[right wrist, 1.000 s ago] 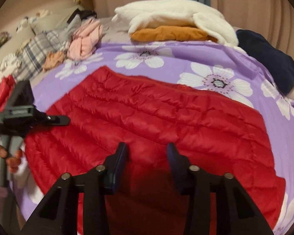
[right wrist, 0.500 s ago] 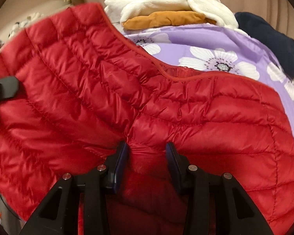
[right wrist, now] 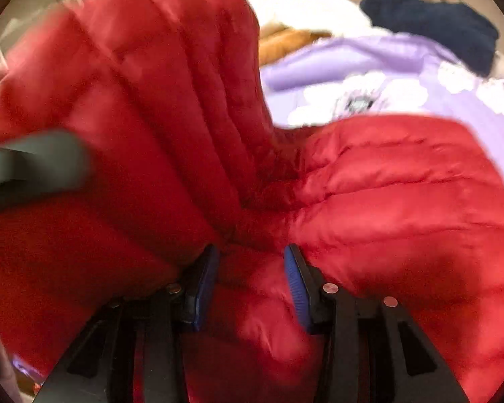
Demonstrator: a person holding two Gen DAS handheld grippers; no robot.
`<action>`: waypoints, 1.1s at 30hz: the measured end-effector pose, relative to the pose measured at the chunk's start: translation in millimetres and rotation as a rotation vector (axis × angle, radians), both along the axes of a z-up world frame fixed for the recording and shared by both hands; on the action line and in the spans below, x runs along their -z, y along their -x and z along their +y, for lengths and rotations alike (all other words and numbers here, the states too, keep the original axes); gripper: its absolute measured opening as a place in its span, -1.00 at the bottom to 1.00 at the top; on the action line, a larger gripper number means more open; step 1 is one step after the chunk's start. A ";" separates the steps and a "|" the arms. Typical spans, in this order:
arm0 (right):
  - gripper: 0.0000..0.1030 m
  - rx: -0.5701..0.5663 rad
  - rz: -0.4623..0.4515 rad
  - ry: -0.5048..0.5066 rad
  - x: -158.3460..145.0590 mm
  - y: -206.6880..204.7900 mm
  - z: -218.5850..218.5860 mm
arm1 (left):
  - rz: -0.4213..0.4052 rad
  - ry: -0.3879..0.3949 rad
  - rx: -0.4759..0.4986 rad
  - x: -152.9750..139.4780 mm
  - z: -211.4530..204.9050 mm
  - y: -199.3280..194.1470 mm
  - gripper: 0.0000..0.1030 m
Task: Fold large clothes
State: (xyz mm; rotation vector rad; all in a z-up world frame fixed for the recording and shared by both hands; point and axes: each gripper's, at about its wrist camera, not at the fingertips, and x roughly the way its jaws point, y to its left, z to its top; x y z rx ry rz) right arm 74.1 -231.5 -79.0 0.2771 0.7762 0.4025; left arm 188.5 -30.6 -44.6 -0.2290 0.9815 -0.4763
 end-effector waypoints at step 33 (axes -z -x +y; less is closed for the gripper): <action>-0.16 0.245 -0.148 -0.407 -33.4 94.1 -207.1 | 0.160 0.309 0.310 42.9 -101.1 17.5 0.96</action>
